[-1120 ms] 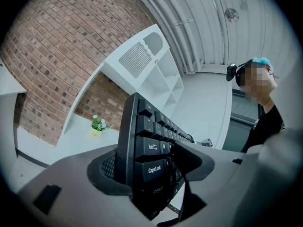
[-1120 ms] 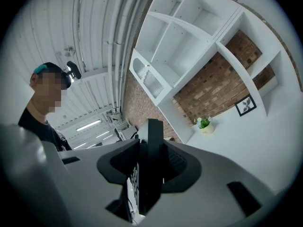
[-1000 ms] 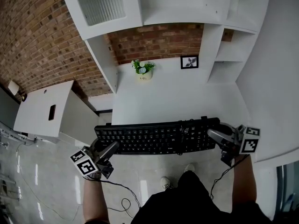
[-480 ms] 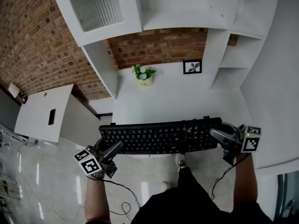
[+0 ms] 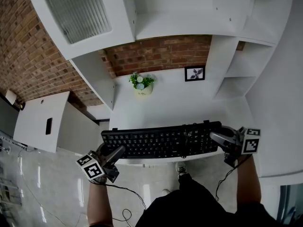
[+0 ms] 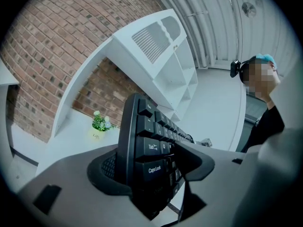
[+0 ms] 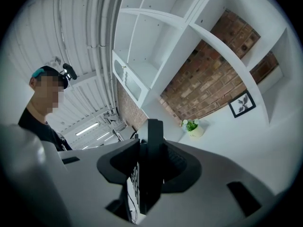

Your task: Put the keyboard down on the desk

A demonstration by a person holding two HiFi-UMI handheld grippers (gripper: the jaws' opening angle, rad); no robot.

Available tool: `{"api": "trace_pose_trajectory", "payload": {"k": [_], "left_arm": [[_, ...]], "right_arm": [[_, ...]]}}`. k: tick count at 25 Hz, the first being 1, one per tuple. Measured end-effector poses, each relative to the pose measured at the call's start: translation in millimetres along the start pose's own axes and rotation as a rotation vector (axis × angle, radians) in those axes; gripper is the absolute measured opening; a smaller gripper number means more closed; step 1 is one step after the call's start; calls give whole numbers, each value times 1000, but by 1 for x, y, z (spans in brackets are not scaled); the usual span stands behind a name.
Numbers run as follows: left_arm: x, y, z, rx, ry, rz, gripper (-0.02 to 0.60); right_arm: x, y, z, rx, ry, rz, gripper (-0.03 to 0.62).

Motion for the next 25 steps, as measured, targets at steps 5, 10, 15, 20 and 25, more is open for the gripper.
{"api": "trace_pose_trajectory", "payload": {"k": [5, 10, 15, 20, 25], "left_arm": [[4, -33, 26, -14, 33, 19, 308], [18, -62, 54, -31, 91, 55, 308], [30, -90, 80, -80, 129, 101, 310], [40, -109, 102, -93, 150, 130, 310], [69, -122, 133, -114, 209, 171, 318]], "right_arm": [[-11, -9, -39, 17, -41, 22, 144], [-12, -17, -80, 36, -88, 47, 143], [-11, -28, -124, 47, -132, 72, 144], [1, -38, -160, 64, -195, 101, 146], [23, -45, -197, 100, -314, 147, 149]]}}
Point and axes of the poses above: the fingertips, and each gripper's own axes: y backward along the fingers, z to its left, x out of its underside, the point moved 8 cm from there along y, backward along the fingers, and after that the axes turned 2 degrees about -x, right-handed, at the moved point
